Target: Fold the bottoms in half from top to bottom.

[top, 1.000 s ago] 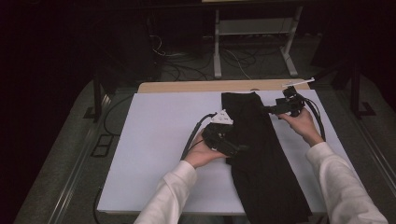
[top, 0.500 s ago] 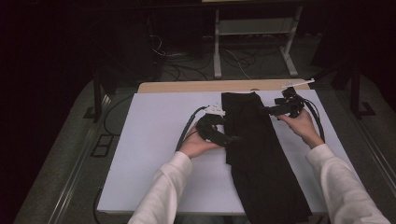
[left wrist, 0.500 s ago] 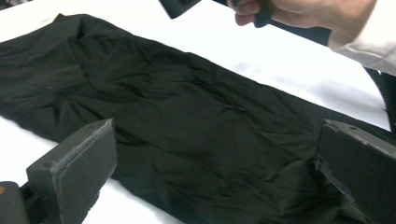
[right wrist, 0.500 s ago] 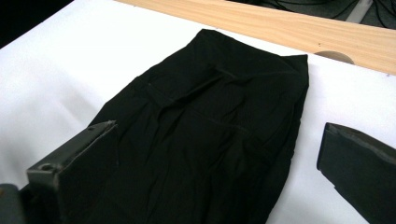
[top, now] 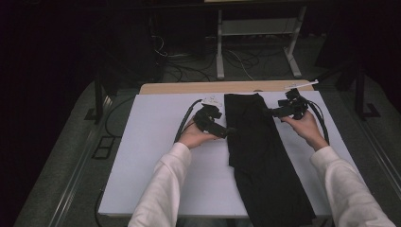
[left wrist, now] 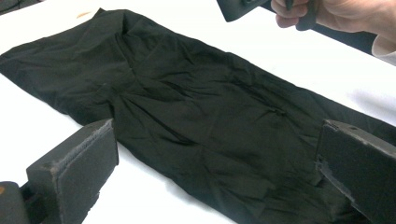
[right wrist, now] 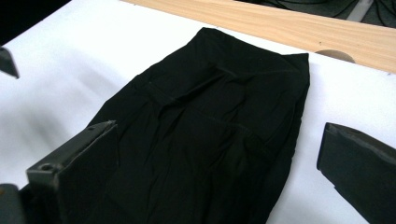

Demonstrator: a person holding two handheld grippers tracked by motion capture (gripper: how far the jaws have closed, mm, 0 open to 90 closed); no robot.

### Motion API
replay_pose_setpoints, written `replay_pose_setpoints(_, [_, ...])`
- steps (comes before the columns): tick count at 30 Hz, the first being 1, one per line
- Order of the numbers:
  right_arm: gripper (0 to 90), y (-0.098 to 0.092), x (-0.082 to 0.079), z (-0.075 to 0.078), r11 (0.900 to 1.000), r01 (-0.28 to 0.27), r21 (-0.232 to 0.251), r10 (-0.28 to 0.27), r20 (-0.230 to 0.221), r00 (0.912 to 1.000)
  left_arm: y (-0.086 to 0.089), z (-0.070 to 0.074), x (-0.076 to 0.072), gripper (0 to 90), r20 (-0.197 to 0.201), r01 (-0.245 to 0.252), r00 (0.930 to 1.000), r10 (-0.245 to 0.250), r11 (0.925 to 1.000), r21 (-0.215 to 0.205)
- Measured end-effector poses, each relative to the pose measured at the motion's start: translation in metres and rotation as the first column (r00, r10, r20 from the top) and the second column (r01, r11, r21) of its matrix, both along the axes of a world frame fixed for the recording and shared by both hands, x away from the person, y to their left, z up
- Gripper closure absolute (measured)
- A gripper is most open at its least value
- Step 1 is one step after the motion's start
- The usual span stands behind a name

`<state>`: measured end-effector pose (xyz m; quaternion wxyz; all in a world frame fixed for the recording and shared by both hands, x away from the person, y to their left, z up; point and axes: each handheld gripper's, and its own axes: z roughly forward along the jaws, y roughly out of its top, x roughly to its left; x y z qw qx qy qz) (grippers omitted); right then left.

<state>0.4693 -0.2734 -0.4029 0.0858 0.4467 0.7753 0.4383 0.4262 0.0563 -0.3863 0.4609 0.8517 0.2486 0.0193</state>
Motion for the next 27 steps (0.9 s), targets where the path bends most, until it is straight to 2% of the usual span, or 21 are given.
replay_pose_setpoints(5, [0.0, -0.002, 0.001, -0.001, 1.000, 0.005, 0.002, -0.005, 0.000, 1.0000, 0.001, 0.007, 0.009, 0.0, 0.013, -0.002, 0.9999, 0.002, 1.0000, 0.005])
replay_pose_setpoints(10, [0.0, -0.005, 0.001, -0.001, 1.000, 0.013, 0.010, -0.013, 0.001, 0.9999, 0.003, 0.011, 0.017, 0.0, 0.009, -0.006, 0.9999, 0.006, 1.0000, 0.004])
replay_pose_setpoints(13, [0.0, -0.006, 0.002, -0.003, 1.000, 0.024, 0.005, -0.024, -0.003, 0.9997, 0.003, 0.008, 0.024, 0.0, -0.017, -0.008, 0.9998, 0.008, 0.9998, -0.017])
replay_pose_setpoints(16, [0.0, -0.005, 0.002, -0.004, 1.000, 0.024, 0.009, -0.024, -0.011, 0.9996, 0.004, 0.001, 0.031, 0.0, -0.037, -0.022, 0.9991, 0.021, 0.9997, -0.012])
replay_pose_setpoints(22, [0.0, -0.004, 0.001, -0.006, 1.000, 0.030, 0.002, -0.030, -0.011, 0.9995, 0.008, -0.012, 0.042, 0.0, -0.065, -0.085, 0.9944, 0.083, 0.9958, -0.034])
replay_pose_setpoints(27, [0.0, -0.004, 0.001, -0.010, 0.999, 0.039, -0.010, -0.039, -0.019, 0.9991, 0.007, -0.019, 0.046, 0.0, -0.066, -0.127, 0.9901, 0.124, 0.9911, -0.042])
